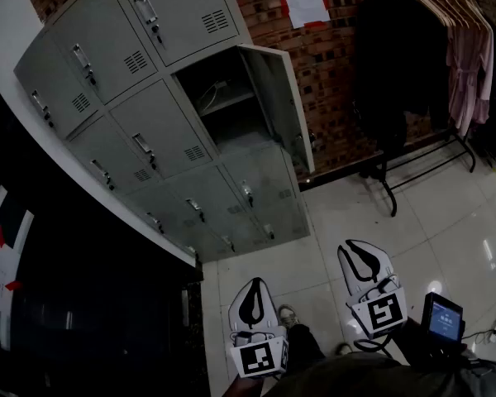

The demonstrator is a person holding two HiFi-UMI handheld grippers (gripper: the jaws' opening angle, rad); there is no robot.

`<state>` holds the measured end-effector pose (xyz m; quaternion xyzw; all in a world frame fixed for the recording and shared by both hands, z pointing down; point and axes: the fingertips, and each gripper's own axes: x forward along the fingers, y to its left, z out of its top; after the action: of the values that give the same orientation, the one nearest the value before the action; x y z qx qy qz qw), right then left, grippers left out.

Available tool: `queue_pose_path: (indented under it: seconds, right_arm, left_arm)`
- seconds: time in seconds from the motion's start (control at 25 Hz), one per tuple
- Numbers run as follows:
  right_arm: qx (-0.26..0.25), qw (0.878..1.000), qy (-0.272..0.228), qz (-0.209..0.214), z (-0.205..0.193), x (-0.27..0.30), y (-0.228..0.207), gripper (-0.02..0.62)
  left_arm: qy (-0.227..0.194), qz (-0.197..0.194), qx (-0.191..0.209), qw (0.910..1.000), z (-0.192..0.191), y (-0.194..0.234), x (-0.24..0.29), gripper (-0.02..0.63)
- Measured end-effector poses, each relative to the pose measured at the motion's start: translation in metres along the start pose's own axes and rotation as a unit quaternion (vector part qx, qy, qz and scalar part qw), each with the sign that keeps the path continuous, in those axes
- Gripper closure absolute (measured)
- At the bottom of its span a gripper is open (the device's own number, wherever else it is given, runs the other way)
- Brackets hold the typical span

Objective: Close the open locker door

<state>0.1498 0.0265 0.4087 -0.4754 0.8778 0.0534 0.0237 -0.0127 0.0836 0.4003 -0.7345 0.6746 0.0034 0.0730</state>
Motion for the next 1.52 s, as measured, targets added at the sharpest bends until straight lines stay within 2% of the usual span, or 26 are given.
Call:
queue_pose_path:
  seconds: [0.12, 0.28, 0.44, 0.72, 0.92, 1.2, 1.28, 1.44, 1.52]
  right_arm:
    - [-0.008, 1.000, 0.007, -0.009, -0.010, 0.039, 0.002, 0.534]
    - [-0.018, 0.999, 0.019, -0.032, -0.017, 0.104, -0.001, 0.534]
    - [-0.030, 0.997, 0.027, -0.062, -0.012, 0.173, -0.006, 0.535]
    - [-0.050, 0.992, 0.020, -0.111, -0.001, 0.262, -0.020, 0.535]
    - [-0.056, 0.989, 0.022, -0.133, -0.002, 0.289, -0.044, 0.535]
    - [-0.069, 0.987, 0.016, -0.146, -0.002, 0.299, -0.090, 0.516]
    - [-0.069, 0.988, 0.019, -0.134, -0.003, 0.302, -0.100, 0.481]
    - [-0.051, 0.994, 0.022, -0.091, -0.004, 0.315, -0.113, 0.371]
    - [-0.049, 0.996, 0.025, -0.073, -0.006, 0.322, -0.120, 0.344]
  left_arm:
    - [0.001, -0.009, 0.009, 0.9999, -0.012, 0.029, 0.031, 0.604]
    - [0.000, -0.034, -0.002, 0.9994, -0.023, 0.070, 0.088, 0.604]
    - [-0.009, -0.063, -0.018, 0.9978, -0.024, 0.114, 0.150, 0.604]
    - [-0.021, -0.107, -0.017, 0.9939, -0.023, 0.170, 0.234, 0.604]
    - [-0.020, -0.125, -0.018, 0.9918, -0.026, 0.172, 0.266, 0.604]
    - [-0.023, -0.126, -0.029, 0.9914, -0.029, 0.155, 0.305, 0.604]
    - [-0.025, -0.124, -0.028, 0.9915, -0.028, 0.150, 0.312, 0.604]
    - [-0.031, -0.118, -0.026, 0.9922, -0.024, 0.139, 0.323, 0.604]
    - [-0.028, -0.113, -0.024, 0.9929, -0.024, 0.137, 0.324, 0.604]
